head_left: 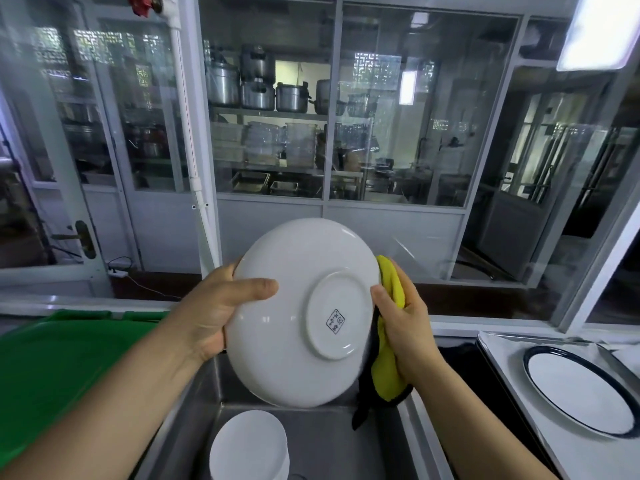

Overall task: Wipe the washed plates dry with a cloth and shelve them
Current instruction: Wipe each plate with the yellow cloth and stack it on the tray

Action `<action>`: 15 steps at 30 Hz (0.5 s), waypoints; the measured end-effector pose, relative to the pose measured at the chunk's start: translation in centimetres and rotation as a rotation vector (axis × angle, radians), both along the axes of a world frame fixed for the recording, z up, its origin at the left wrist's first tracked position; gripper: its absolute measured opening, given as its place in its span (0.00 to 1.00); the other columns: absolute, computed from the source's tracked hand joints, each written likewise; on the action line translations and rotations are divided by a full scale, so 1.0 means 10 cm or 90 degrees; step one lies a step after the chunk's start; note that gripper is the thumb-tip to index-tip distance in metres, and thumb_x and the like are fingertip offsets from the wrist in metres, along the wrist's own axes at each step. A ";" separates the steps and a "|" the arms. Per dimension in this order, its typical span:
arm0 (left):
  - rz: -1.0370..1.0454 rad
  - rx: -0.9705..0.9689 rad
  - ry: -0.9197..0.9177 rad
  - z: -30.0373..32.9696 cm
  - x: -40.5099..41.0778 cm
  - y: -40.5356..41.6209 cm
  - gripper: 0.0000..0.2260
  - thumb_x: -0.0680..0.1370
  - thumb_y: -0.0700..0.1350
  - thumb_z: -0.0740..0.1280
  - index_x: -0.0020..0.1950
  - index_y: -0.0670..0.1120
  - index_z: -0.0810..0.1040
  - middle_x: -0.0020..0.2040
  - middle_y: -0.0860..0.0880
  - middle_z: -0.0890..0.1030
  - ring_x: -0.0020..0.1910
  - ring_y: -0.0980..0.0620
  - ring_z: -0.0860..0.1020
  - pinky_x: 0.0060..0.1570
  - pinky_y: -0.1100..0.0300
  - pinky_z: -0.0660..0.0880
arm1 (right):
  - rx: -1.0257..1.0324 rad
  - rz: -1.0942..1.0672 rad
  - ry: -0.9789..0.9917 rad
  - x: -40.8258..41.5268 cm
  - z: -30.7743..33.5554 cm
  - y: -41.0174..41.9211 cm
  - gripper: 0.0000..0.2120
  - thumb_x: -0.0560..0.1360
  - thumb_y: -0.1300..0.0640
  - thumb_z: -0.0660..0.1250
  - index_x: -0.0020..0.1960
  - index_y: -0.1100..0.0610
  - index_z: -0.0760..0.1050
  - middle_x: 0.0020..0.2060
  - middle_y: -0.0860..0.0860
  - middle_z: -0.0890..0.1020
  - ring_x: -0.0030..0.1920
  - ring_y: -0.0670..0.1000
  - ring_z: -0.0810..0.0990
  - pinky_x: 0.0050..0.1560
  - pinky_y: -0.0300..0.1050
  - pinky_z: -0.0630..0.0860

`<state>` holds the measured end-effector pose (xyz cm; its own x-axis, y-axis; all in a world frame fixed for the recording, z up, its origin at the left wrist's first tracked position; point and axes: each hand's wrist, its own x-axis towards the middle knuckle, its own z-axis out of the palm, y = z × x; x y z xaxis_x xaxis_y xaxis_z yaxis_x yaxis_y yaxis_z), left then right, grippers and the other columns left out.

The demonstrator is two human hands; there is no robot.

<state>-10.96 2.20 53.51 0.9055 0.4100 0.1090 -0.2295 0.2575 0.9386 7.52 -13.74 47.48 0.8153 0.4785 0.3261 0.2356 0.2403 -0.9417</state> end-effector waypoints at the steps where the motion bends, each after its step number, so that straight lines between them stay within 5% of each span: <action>1: 0.014 -0.019 -0.011 -0.05 0.01 0.00 0.39 0.41 0.46 0.84 0.51 0.43 0.82 0.47 0.39 0.84 0.42 0.42 0.83 0.36 0.50 0.80 | -0.025 -0.032 -0.082 -0.01 0.01 0.02 0.24 0.77 0.56 0.67 0.71 0.46 0.68 0.65 0.44 0.76 0.64 0.45 0.74 0.66 0.48 0.71; 5: 0.061 -0.072 -0.052 -0.15 0.04 0.00 0.43 0.39 0.48 0.84 0.53 0.43 0.80 0.45 0.41 0.85 0.40 0.44 0.84 0.34 0.52 0.80 | -0.066 -0.123 -0.462 -0.18 0.06 0.07 0.22 0.75 0.50 0.63 0.68 0.42 0.66 0.63 0.35 0.69 0.63 0.45 0.67 0.63 0.40 0.64; 7: 0.075 -0.076 -0.059 -0.16 0.06 -0.01 0.45 0.39 0.48 0.84 0.55 0.43 0.79 0.46 0.42 0.85 0.42 0.44 0.84 0.35 0.51 0.80 | -0.108 -0.178 -0.650 -0.25 0.03 0.12 0.20 0.75 0.49 0.62 0.67 0.47 0.67 0.66 0.43 0.69 0.62 0.51 0.67 0.62 0.46 0.65; 15: 0.096 -0.044 -0.110 -0.04 -0.01 0.01 0.36 0.44 0.44 0.83 0.52 0.44 0.80 0.43 0.44 0.85 0.39 0.46 0.84 0.32 0.52 0.80 | -0.072 -0.134 -0.837 -0.26 -0.14 0.01 0.14 0.80 0.56 0.62 0.65 0.51 0.72 0.65 0.48 0.72 0.58 0.56 0.71 0.59 0.50 0.68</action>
